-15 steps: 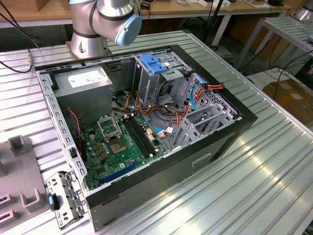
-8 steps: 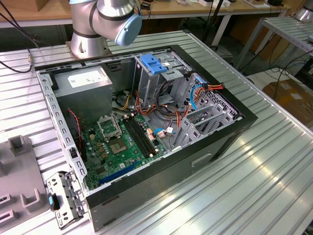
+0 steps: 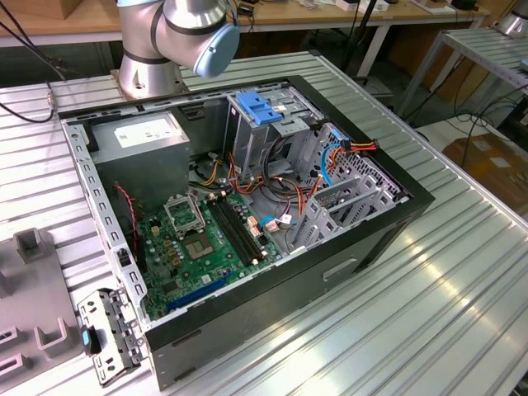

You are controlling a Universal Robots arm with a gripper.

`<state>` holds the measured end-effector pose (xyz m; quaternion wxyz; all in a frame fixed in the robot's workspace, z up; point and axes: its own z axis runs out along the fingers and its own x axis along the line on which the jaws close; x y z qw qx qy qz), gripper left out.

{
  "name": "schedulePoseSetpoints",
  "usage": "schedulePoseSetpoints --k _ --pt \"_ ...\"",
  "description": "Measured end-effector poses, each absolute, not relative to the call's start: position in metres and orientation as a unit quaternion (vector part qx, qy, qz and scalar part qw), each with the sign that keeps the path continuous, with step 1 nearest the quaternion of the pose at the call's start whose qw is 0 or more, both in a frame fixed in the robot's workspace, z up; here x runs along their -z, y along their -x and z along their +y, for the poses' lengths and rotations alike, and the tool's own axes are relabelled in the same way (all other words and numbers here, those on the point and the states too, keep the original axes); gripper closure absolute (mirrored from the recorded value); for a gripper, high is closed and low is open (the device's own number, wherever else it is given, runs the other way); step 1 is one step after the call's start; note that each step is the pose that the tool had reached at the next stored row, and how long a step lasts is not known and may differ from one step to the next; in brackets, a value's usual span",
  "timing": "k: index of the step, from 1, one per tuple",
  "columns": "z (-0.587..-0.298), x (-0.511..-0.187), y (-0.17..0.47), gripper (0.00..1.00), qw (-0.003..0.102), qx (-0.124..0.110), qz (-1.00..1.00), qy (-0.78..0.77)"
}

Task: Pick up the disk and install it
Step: 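Pick up the disk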

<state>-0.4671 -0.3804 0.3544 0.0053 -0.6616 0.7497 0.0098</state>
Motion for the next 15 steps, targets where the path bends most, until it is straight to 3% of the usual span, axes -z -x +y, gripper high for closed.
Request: schedulePoseSetpoints --k 9,10,12,15 --pt "-0.378 -0.344 0.471 0.58 0.005 -0.010 0.738 0.675" --pt "-0.378 -0.343 0.471 0.57 0.005 -0.010 0.738 0.675" --pt "-0.377 -0.340 0.471 0.44 0.005 -0.010 0.738 0.675" --pt "-0.377 -0.332 0.471 0.44 0.005 -0.010 0.737 0.676"
